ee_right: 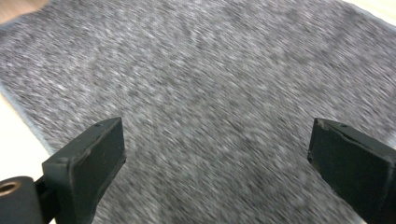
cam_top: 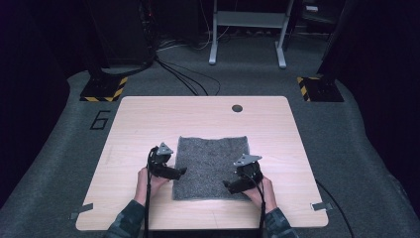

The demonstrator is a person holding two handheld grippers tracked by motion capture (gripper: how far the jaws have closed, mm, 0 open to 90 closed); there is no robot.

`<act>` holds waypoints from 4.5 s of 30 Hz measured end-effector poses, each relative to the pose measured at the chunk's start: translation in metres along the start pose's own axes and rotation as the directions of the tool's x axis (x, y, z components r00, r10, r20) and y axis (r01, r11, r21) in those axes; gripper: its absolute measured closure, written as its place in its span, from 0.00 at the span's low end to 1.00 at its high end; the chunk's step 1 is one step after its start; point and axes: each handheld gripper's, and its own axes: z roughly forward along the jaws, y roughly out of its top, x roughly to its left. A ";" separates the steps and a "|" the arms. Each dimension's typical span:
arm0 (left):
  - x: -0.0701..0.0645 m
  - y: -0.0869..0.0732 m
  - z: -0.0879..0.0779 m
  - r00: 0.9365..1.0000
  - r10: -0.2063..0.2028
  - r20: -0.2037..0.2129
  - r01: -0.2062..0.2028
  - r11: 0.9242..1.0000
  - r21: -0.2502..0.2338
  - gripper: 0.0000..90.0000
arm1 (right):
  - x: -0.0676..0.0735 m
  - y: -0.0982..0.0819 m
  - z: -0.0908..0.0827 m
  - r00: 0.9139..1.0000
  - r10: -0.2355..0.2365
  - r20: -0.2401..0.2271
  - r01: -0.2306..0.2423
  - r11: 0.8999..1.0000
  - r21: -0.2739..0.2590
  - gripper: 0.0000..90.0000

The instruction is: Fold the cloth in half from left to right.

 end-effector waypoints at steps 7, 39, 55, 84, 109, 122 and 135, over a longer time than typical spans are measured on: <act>0.024 0.015 0.004 0.999 -0.036 -0.007 0.036 0.999 0.006 0.04 | 0.024 0.018 0.007 0.997 -0.060 -0.042 0.059 0.998 -0.009 0.05; 0.072 0.064 0.054 0.995 -0.096 -0.028 0.097 0.994 0.050 0.06 | 0.132 0.073 0.067 0.950 -0.234 -0.209 0.236 0.972 -0.016 0.23; 0.072 0.057 0.072 0.994 -0.095 -0.045 0.099 0.992 0.074 0.33 | 0.158 0.065 0.083 0.937 -0.279 -0.210 0.294 0.955 0.047 0.56; 0.057 0.052 0.067 0.993 -0.049 -0.110 0.050 0.999 0.006 0.98 | 0.149 0.050 0.061 0.963 -0.205 -0.175 0.193 0.978 -0.085 0.96; 0.061 0.085 0.025 0.986 -0.006 -0.169 0.005 1.000 -0.005 0.98 | 0.148 0.070 0.027 0.964 -0.210 -0.164 0.167 0.956 -0.240 0.96; 0.077 0.113 -0.012 0.968 0.017 -0.252 -0.014 1.000 0.014 0.98 | 0.155 0.112 0.015 0.955 -0.259 -0.147 0.196 0.917 -0.346 0.97; 0.044 0.143 0.013 0.972 0.091 -0.218 -0.083 0.996 0.045 0.98 | 0.143 0.088 0.001 0.971 -0.211 -0.112 0.163 0.928 -0.335 0.96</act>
